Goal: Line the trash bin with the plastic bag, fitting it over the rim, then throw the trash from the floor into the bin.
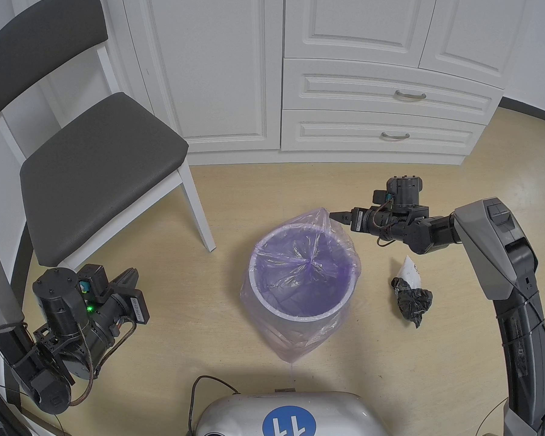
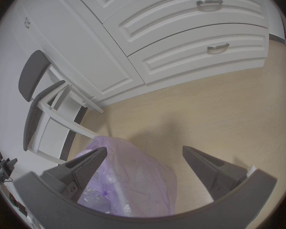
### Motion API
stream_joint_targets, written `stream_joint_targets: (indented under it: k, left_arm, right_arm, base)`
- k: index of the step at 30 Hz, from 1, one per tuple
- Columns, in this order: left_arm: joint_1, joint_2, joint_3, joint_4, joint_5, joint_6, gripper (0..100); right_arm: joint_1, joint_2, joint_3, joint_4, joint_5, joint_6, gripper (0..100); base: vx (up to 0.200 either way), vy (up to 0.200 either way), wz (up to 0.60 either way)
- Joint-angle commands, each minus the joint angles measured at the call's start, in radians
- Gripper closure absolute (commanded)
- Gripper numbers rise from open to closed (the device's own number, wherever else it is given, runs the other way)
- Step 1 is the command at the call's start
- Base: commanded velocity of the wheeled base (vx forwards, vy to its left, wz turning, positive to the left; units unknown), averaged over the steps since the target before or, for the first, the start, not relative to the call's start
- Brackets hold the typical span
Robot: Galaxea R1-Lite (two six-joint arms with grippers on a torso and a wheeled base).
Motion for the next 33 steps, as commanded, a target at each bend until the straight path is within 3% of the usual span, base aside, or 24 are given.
stream_joint_targets:
  k: [1,14,24,30,33]
  left_arm:
    - [0.000,0.003,0.000,0.000,0.001,0.000,100]
    - [-0.002,0.005,0.002,0.000,0.001,-0.002,100]
    - [-0.002,0.003,0.003,0.000,-0.001,-0.002,100]
    - [-0.003,0.002,0.002,0.000,-0.001,-0.002,100]
    - [-0.003,0.000,0.003,0.000,-0.001,-0.002,100]
  right_arm:
    - [0.002,0.040,-0.017,0.002,0.000,-0.003,0]
    - [-0.003,0.133,-0.100,0.080,0.000,-0.006,0]
    - [-0.008,0.095,-0.091,0.087,0.000,-0.005,0]
    - [-0.021,-0.115,0.087,0.096,0.001,-0.019,0]
    - [-0.026,-0.207,0.185,0.103,0.006,-0.081,0]
  base:
    - [0.000,0.000,0.00]
    - [0.000,0.000,0.00]
    - [0.000,0.000,0.00]
    - [0.000,0.000,0.00]
    - [0.000,0.000,0.00]
